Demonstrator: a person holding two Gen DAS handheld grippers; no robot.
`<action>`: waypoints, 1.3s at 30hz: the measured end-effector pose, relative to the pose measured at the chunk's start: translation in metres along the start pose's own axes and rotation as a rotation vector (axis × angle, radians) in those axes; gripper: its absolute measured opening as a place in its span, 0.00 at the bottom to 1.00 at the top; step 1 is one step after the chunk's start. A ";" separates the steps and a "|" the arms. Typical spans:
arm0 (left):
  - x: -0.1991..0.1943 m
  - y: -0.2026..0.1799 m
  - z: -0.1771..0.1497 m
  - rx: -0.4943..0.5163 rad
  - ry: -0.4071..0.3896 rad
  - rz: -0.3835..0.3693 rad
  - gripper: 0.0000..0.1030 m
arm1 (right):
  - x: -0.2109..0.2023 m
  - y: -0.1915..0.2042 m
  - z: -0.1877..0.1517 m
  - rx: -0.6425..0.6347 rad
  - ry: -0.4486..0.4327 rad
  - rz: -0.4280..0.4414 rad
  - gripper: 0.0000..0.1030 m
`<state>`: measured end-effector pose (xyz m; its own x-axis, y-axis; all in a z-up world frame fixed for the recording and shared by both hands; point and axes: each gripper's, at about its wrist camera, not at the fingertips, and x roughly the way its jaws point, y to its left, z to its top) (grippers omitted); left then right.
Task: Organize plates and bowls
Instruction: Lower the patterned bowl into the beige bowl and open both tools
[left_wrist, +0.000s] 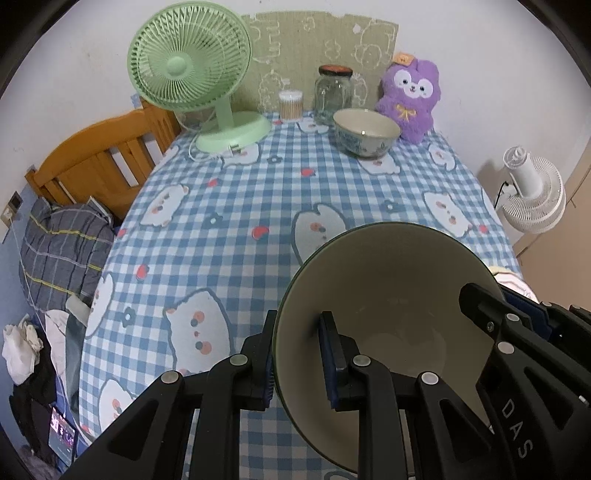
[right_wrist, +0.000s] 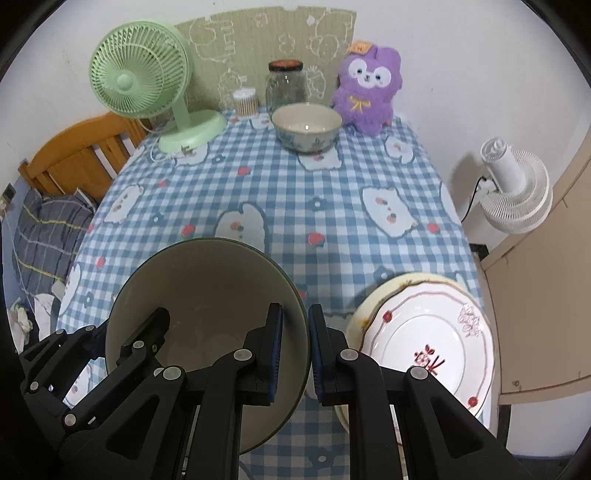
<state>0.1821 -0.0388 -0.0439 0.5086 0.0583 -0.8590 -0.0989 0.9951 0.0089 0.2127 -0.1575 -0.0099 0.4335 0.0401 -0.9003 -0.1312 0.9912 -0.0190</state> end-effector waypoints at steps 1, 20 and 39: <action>0.003 0.001 -0.002 -0.003 0.008 -0.001 0.18 | 0.002 0.001 -0.001 0.000 0.005 0.000 0.17; 0.031 0.006 -0.016 -0.001 0.066 0.026 0.18 | 0.035 0.009 -0.010 0.005 0.094 0.015 0.17; 0.049 0.011 -0.020 -0.033 0.129 -0.009 0.18 | 0.046 0.012 -0.012 0.001 0.103 -0.014 0.18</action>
<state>0.1890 -0.0266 -0.0964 0.3953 0.0362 -0.9179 -0.1236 0.9922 -0.0141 0.2198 -0.1458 -0.0566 0.3412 0.0130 -0.9399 -0.1249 0.9917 -0.0316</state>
